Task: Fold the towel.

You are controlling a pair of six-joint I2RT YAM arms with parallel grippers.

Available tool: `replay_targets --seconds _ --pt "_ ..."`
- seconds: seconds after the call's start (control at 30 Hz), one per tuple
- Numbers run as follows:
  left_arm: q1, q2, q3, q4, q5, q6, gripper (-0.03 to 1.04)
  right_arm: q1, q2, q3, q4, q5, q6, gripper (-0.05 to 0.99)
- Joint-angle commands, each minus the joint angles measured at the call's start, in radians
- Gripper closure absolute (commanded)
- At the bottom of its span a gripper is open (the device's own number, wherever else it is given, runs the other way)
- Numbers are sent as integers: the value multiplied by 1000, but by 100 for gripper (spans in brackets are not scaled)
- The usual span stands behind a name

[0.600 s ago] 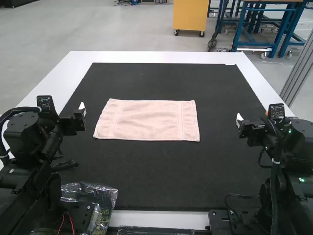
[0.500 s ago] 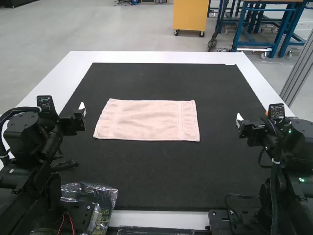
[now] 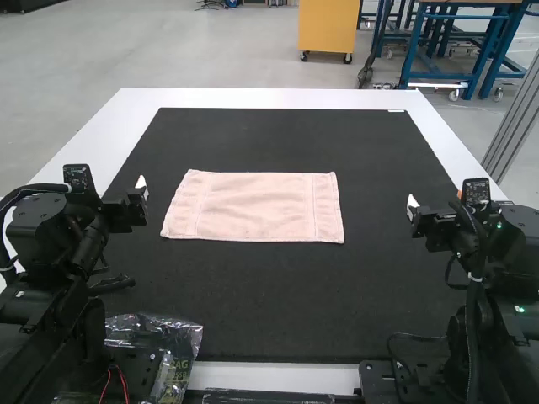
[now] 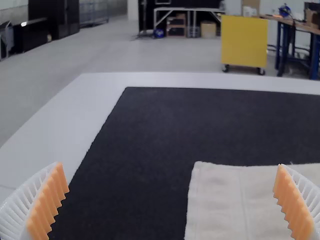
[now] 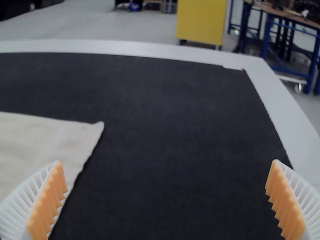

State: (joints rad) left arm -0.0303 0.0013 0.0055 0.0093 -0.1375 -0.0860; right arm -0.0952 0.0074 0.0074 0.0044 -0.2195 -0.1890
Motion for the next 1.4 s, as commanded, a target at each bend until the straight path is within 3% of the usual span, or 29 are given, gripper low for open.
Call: replay_targets --seconds 0.0,1.17,1.2,1.3,1.37 --pt "3 -1 -7 3 9 11 4 -15 -9 -7 -34 3 -10 2" --pt "0 -1 -6 3 13 -11 4 -9 -9 -7 -37 0 -12 2" --pt "0 -1 -7 3 13 -12 4 -8 -9 -7 -35 2 -41 2" --pt "6 -1 -6 11 12 9 4 -5 -9 -7 -20 0 -254 2" --pt "6 -1 -6 27 12 77 4 -5 -9 -7 2 0 -400 2"
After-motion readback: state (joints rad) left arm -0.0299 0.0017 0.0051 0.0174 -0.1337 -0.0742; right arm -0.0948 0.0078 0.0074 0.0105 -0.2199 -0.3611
